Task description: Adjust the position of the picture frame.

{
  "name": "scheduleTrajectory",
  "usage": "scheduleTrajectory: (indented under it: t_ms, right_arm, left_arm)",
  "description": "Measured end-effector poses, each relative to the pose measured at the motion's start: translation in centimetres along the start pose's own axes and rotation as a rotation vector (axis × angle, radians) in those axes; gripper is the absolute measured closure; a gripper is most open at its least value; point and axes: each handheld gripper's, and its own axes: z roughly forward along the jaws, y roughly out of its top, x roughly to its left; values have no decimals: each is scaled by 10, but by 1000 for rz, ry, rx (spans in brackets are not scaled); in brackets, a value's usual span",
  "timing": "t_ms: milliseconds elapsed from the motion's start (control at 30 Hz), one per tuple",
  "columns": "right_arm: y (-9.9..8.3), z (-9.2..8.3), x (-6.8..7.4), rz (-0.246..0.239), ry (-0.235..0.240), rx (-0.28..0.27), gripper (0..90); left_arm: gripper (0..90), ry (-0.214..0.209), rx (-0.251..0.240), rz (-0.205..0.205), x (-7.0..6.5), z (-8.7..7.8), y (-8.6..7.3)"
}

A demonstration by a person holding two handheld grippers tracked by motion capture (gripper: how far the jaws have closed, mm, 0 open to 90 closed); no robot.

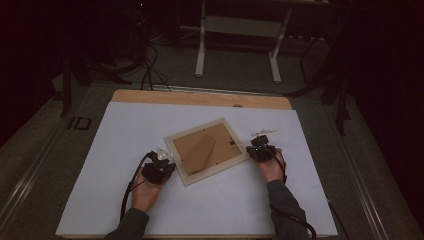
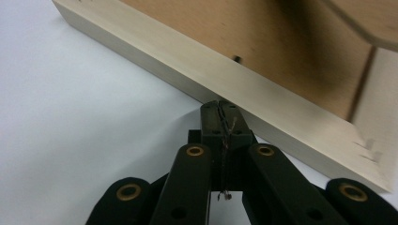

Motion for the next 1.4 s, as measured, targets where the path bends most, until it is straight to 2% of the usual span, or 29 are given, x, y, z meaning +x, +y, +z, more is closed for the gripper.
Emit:
scheduleTrajectory:
  t_ms: [333, 633, 800, 933, 1100, 1400]
  right_arm:
    - [-15, -11, 2, 28, 30, -8, 900]
    - [-26, -17, 5, 61, 26, -26, 900]
    - [-32, -21, 7, 64, 38, -34, 900]
    - [-35, -23, 9, 67, 43, -39, 900]
    - [-42, -27, 12, 66, 53, -51, 900]
    - [-50, -32, 16, 62, 74, -61, 900]
  left_arm:
    - [900, -7, -5, -15, -2, -1, -2]
    - [900, -21, -14, -35, 3, 0, -2]
    - [900, 0, -16, -24, 5, 2, 0]
    - [900, 4, -24, -34, 7, 3, 1]
    - [900, 11, -38, -56, 9, 4, 0]
    - [900, -12, -59, -120, 15, 5, -3]
